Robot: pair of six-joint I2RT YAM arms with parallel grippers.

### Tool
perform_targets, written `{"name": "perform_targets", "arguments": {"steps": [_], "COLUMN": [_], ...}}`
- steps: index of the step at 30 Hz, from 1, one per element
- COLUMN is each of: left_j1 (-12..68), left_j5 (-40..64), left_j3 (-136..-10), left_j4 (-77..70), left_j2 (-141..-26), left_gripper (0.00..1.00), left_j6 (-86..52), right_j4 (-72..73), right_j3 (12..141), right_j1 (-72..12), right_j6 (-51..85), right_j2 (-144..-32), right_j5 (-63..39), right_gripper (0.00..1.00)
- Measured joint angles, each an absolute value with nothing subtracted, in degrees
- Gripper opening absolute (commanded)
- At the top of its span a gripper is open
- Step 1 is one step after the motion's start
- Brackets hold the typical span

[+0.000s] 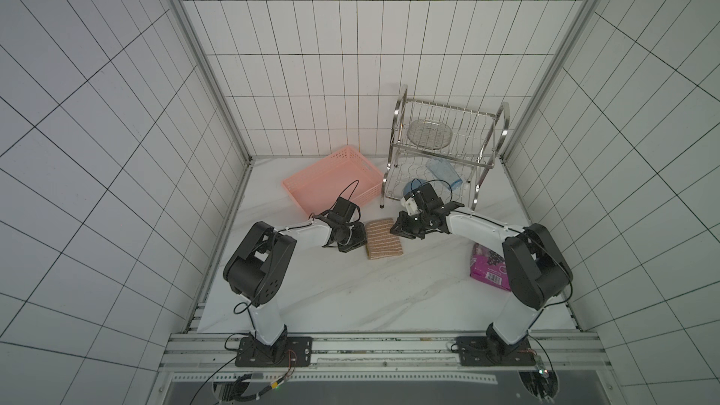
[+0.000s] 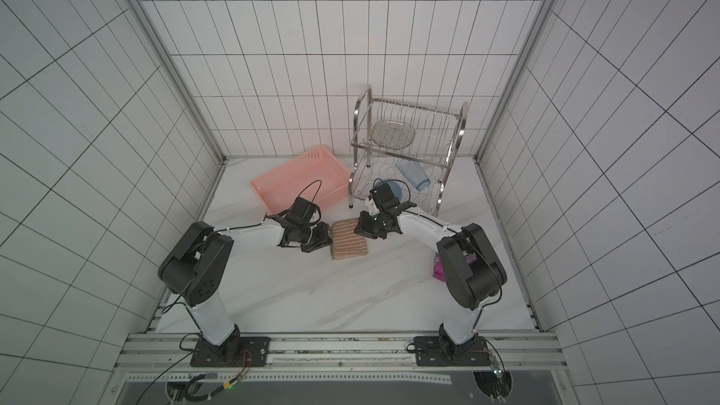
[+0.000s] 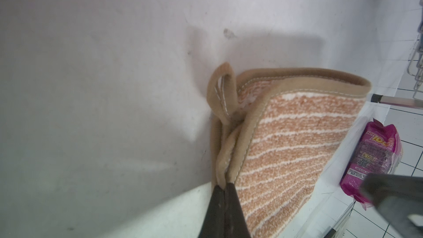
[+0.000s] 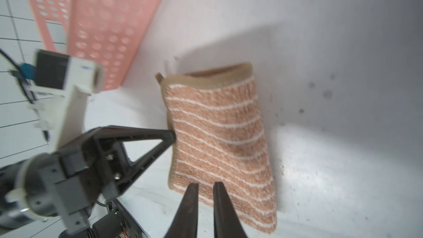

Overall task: Fold the square dishcloth
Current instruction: Smooth out the cleaning item at the center of the board.

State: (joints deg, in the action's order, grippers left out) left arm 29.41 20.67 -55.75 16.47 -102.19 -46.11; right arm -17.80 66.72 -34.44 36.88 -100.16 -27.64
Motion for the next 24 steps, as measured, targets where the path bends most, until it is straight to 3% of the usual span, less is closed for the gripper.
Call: {"name": "perform_targets", "arguments": {"steps": [6,16,20,24], "left_j1": [29.4,29.4,29.4,29.4], "left_j5": [20.8,21.1,21.1,21.2], "left_j3": [-55.7,-55.7,-55.7,-55.7], "left_j4": [16.3,15.5,15.4,15.4], "left_j2": [-102.4,-103.1,-103.1,-103.0], "left_gripper": [0.0,0.0,0.08,0.22], "left_j6": [-46.1,-46.3,-46.5,-46.7], "right_j4": [-18.2,-20.2,-20.8,-21.4], "right_j3": [73.4,74.2,75.1,75.2], "right_j1": [-34.1,-34.1,-34.1,-34.1], "right_j6": [35.1,33.7,33.0,32.4], "right_j2": [-105.4,-111.7,-111.7,-111.1], "right_j5": [-26.7,-22.7,-21.5,-20.5], "right_gripper": [0.16,0.17,0.21,0.3]}}
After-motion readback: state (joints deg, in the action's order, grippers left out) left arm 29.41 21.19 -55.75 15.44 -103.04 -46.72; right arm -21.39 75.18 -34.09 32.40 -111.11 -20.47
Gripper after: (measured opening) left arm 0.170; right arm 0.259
